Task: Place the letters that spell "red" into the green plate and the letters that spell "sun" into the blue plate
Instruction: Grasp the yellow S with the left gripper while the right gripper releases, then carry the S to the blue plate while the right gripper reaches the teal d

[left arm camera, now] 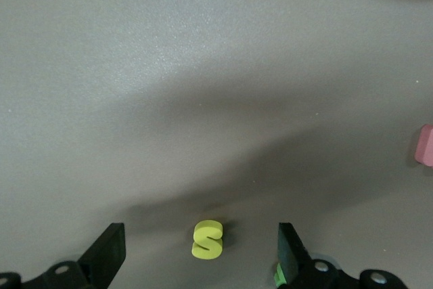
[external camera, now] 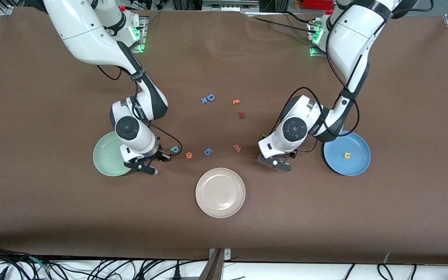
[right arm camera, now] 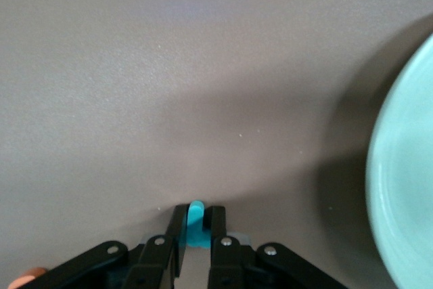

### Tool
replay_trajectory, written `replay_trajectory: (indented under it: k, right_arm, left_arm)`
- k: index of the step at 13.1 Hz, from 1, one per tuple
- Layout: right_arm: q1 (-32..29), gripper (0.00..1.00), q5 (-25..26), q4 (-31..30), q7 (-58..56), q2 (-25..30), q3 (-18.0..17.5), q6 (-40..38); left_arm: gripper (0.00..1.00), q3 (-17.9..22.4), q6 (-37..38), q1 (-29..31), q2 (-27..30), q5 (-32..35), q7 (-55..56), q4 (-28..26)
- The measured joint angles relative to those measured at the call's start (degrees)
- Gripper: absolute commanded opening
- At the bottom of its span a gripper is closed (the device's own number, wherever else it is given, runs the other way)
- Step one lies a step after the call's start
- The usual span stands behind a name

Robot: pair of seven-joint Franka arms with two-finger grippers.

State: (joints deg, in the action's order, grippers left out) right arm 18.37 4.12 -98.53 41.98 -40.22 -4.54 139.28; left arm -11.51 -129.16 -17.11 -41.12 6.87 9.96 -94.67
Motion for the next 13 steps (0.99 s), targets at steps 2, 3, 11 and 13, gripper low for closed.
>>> replay_trajectory:
  k: [2,3,11,13]
  right_arm:
    - [-0.12,0.12,0.0,3.0,0.0,0.01,0.01,-5.04]
    - [-0.24,0.12,0.0,5.02,-0.02,0.01,0.05,-7.93]
    - [-5.78,0.12,0.01,12.98,-13.1,1.6,2.79,-24.76]
    - [-5.87,0.12,0.01,11.78,-16.38,2.58,4.34,-25.17]
  left_arm:
    - [0.98,0.04,-0.14,0.0,-0.02,0.0,0.0,-0.54]
    - [0.98,0.05,-0.7,0.0,-0.02,0.0,0.0,-1.25]
    - [0.93,0.12,-7.09,-0.01,0.27,0.03,0.0,-6.15]
    - [0.93,0.1,-7.09,-0.02,0.46,0.03,0.0,-6.28]
